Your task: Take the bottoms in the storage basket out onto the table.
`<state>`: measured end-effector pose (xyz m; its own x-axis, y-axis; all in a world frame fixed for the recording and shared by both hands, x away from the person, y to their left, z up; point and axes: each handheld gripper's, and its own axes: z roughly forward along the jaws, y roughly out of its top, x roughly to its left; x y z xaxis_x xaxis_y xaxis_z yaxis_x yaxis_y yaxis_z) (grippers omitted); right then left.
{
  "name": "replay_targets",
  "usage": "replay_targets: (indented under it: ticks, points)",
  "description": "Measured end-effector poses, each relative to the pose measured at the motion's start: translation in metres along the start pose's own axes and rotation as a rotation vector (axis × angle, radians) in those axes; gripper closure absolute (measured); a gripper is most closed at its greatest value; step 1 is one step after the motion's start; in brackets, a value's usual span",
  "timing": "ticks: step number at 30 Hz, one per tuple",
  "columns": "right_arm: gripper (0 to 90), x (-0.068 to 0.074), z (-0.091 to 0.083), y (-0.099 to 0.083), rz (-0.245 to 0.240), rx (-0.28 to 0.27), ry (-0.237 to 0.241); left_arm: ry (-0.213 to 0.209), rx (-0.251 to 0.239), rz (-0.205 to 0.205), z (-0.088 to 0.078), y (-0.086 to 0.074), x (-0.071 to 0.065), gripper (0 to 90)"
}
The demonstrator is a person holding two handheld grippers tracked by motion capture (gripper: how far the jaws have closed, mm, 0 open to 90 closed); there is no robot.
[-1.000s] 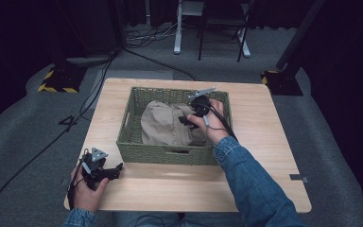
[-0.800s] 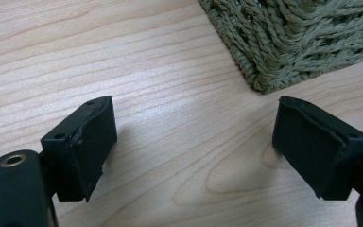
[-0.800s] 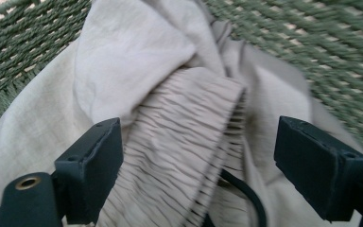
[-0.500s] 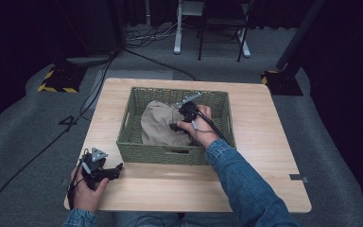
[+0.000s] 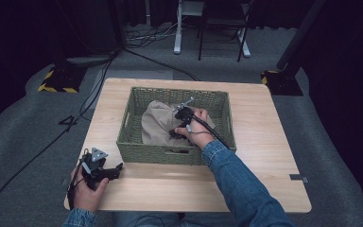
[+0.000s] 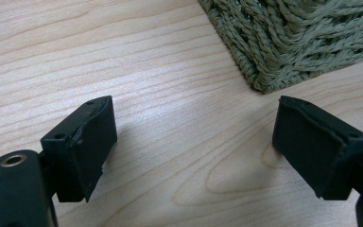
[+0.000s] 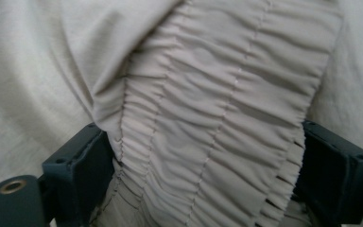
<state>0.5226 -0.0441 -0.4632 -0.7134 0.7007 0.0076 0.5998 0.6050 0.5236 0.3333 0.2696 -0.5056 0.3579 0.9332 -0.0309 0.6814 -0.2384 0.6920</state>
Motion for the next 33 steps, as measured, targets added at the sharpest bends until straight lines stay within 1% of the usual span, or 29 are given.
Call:
replay_targets:
  ticks: [2, 3, 4, 8, 12, 13, 14, 15, 16, 17, 19, 20, 21, 22, 23, 24, 25, 26, 27, 28, 29, 32, 33]
  points:
    - [12.0, 0.0, 0.002, 0.0, 0.016, 0.015, -0.001, 0.0, 0.001, -0.001, 0.0, 0.0, 0.0, 14.9]
    - [12.0, 0.0, 0.002, 0.0, 0.016, 0.015, -0.001, 0.0, 0.001, -0.001, 0.0, 0.0, 0.0, 14.9]
    - [11.6, 0.0, 0.003, -0.001, 0.027, 0.028, -0.005, 0.0, 0.0, 0.0, 0.0, 0.0, 0.0, 14.9]
    - [10.7, 0.001, 0.007, -0.002, 0.041, 0.057, -0.022, 0.0, 0.0, -0.001, 0.0, 0.0, 0.0, 14.9]
    - [13.4, 0.001, 0.008, -0.001, 0.047, 0.075, -0.016, 0.001, -0.001, 0.0, 0.0, 0.0, 0.0, 14.9]
    - [16.6, 0.002, 0.008, -0.002, 0.044, 0.082, -0.015, 0.0, -0.001, -0.003, 0.0, 0.0, 0.0, 14.9]
    - [16.6, 0.002, 0.008, -0.002, 0.044, 0.082, -0.015, 0.0, -0.001, -0.001, 0.0, 0.0, 0.0, 14.9]
    - [18.4, 0.003, 0.007, -0.001, 0.041, 0.087, -0.013, 0.0, -0.001, -0.003, 0.0, 0.0, 0.0, 14.9]
    - [27.5, 0.004, 0.005, 0.0, 0.027, 0.103, -0.006, 0.0, 0.0, -0.002, 0.0, 0.0, 0.0, 14.9]
    - [27.5, 0.004, 0.005, 0.0, 0.027, 0.103, -0.006, 0.0, 0.0, -0.002, 0.0, 0.0, 0.0, 14.9]
    - [30.8, 0.005, 0.004, 0.002, 0.025, 0.117, -0.006, 0.001, -0.001, -0.002, 0.0, 0.0, 0.0, 14.9]
    - [35.6, 0.006, 0.003, 0.003, 0.024, 0.127, -0.005, 0.0, -0.001, -0.002, 0.0, 0.0, 0.0, 14.9]
    - [35.6, 0.006, 0.003, 0.003, 0.024, 0.127, -0.005, 0.0, -0.001, -0.002, 0.0, 0.0, 0.0, 14.9]
    - [43.4, 0.006, 0.002, 0.004, 0.023, 0.135, 0.006, 0.001, -0.001, -0.002, 0.0, 0.0, 0.0, 14.9]
    - [43.4, 0.006, 0.002, 0.004, 0.023, 0.135, 0.006, 0.001, -0.001, -0.002, 0.0, 0.0, 0.0, 14.9]
    - [50.9, 0.007, 0.001, 0.005, 0.011, 0.139, 0.022, 0.0, 0.0, 0.0, 0.0, 0.0, 0.0, 14.9]
    - [50.9, 0.007, 0.001, 0.005, 0.011, 0.139, 0.022, 0.002, -0.001, 0.001, 0.0, 0.0, 0.0, 14.9]
    - [57.6, 0.008, 0.0, 0.006, -0.003, 0.143, 0.036, 0.0, 0.001, -0.003, 0.0, 0.0, 0.0, 14.9]
    - [57.6, 0.008, 0.0, 0.006, -0.003, 0.143, 0.036, 0.0, 0.001, -0.003, 0.0, 0.0, 0.0, 14.9]
    - [63.6, 0.01, 0.0, 0.007, -0.01, 0.149, 0.049, 0.0, 0.0, 0.0, 0.0, 0.0, 0.0, 14.9]
    - [63.6, 0.01, 0.0, 0.007, -0.01, 0.149, 0.049, 0.001, -0.001, -0.001, 0.0, 0.0, 0.0, 14.9]
    - [70.3, 0.011, -0.003, 0.01, -0.043, 0.152, 0.056, 0.001, 0.0, -0.001, 0.0, 0.0, 0.0, 14.9]
    - [71.2, 0.012, -0.003, 0.01, -0.052, 0.147, 0.054, 0.0, 0.0, -0.002, 0.0, 0.0, 0.0, 14.9]
